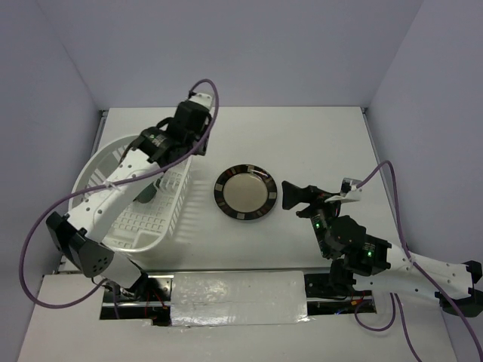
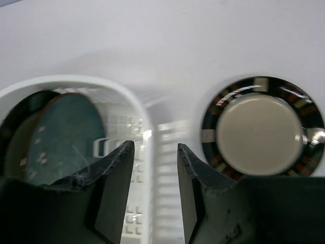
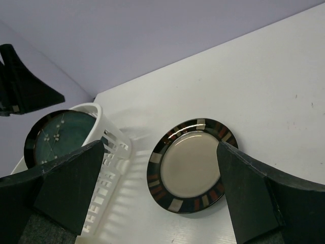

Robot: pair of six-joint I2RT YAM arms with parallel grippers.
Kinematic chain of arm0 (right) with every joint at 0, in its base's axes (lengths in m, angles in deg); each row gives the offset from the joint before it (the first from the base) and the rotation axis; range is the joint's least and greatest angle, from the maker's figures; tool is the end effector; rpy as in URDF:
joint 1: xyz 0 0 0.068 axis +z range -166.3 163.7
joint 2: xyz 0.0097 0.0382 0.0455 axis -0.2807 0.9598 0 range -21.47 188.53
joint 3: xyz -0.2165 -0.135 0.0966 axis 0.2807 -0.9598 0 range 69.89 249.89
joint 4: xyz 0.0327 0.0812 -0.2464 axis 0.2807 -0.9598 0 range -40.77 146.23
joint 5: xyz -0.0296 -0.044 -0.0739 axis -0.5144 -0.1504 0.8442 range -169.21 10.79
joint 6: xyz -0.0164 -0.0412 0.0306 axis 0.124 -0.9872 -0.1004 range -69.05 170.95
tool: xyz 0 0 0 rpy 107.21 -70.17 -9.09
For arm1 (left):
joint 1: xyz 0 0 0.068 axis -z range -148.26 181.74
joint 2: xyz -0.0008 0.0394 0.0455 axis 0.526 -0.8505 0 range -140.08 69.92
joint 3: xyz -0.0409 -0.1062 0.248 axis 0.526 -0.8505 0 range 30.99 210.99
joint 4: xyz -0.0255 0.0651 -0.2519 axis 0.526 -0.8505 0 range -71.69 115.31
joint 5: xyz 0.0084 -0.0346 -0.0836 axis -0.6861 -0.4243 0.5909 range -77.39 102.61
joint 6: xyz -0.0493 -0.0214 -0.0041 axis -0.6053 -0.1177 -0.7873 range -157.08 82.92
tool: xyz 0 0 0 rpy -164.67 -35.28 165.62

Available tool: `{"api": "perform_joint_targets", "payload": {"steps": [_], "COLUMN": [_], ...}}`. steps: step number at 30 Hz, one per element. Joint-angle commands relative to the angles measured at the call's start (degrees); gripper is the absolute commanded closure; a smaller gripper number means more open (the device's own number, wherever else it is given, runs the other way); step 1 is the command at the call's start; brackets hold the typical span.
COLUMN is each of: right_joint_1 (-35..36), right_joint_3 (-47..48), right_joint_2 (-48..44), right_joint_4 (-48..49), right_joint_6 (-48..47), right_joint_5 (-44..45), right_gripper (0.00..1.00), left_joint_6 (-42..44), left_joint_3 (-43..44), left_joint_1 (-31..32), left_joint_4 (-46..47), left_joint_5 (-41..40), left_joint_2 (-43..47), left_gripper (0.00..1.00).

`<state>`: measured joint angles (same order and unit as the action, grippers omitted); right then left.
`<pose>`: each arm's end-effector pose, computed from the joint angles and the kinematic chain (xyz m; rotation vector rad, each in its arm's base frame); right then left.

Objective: Unload the plates from the dish rack

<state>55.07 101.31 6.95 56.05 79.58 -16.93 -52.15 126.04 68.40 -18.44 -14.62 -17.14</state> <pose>0.0681 0.1035 0.3164 0.3011 1.5452 0.5535 0.2716 -0.1819 0.4089 0.1376 2.1128 -0.0117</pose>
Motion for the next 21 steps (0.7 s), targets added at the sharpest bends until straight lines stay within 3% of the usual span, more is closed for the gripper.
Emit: {"api": "perform_joint_targets", "payload": {"steps": [1,6,9,21], "right_joint_1": [0.17,0.08,0.08,0.08], "right_joint_3": [0.75,1.1,1.01,1.36], "right_joint_2": [-0.04,-0.56,-0.56,-0.21], "right_joint_4": [2.03,1.94,2.12,1.86], "right_joint_6": [-1.11,-1.46,-1.64,-1.82], "right_joint_5": [-0.4,-1.55,-1.9,-2.52], "right_gripper": [0.01,0.01,0.01,0.01], "left_joint_6": [1.27,1.18,3.29,9.79], "left_joint_3": [0.58,-2.74,-6.0,-11.1], "left_joint_1": [-7.03,-10.55,-13.62,-19.61], "left_joint_4": [-6.08,-8.81,-7.84,-6.97], "left_joint_5": [-2.14,-8.72,-6.53,-10.58], "left_joint_2": [2.42,5.58,7.26,8.93], "left_gripper": [0.48,0.49,0.5,0.51]}}
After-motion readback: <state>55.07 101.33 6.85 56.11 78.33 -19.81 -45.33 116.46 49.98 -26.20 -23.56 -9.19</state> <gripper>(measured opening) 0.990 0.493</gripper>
